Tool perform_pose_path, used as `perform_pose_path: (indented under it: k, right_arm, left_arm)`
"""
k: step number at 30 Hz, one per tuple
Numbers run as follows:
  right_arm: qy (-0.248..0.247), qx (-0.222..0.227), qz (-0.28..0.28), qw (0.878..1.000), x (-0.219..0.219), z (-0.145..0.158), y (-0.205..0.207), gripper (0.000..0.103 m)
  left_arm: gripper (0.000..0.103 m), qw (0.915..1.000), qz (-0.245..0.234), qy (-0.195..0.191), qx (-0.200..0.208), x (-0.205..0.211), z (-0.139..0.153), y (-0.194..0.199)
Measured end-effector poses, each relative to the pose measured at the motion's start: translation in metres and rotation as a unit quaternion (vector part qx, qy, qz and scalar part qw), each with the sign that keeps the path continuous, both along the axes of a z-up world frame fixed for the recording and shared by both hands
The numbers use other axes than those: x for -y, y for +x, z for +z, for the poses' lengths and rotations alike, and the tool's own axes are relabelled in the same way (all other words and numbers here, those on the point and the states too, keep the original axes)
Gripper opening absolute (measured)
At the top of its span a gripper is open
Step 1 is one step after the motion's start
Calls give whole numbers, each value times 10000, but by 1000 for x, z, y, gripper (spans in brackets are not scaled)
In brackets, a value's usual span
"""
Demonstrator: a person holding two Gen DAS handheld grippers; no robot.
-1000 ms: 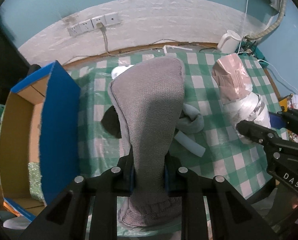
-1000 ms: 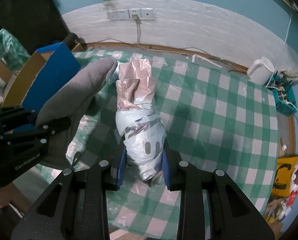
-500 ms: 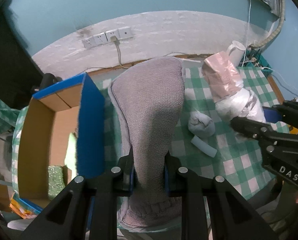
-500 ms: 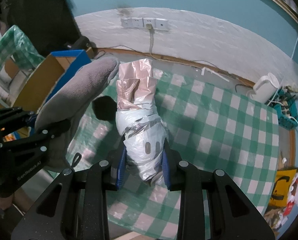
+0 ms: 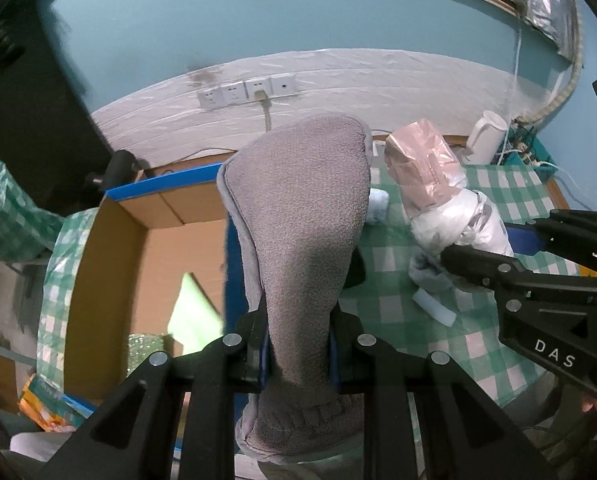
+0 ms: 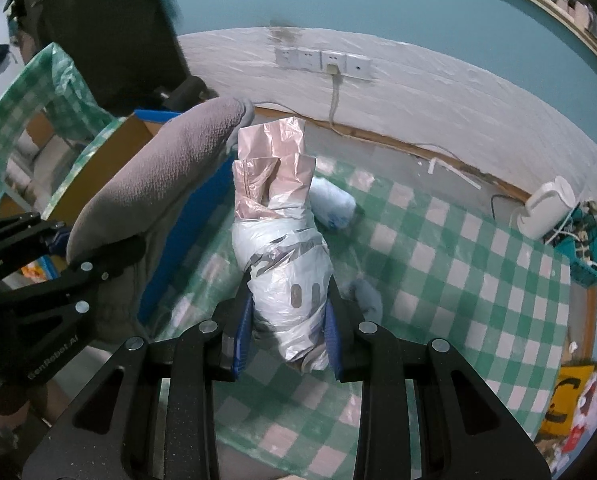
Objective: Organize soft objects
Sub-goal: 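Carry the grey roll and wrapped bundle over the cardboard box with both tools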
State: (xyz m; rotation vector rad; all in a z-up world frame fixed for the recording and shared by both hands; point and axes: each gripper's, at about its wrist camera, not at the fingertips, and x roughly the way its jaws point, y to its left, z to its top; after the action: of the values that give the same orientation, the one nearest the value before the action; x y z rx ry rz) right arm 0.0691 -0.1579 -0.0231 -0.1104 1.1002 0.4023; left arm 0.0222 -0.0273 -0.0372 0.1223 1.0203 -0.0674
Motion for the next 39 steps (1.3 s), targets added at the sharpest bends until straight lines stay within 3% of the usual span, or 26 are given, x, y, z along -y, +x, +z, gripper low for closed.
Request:
perform_pose_path:
  k: [24,30,39]
  right_arm:
    - [33,-43,876,9961,-123,5,10,30]
    - [38,-174,1026,9946,-148,-4,14,30]
    - [84,-450,1177,9920,-184,-25,22,30]
  left_arm:
    - [22,9958,891,-192,-44,-102,-11,-10]
    - [22,9932,1098,-325,-223,-126,-27,-6]
    - [22,9893,1387,-197,-397,-150,-49,-1]
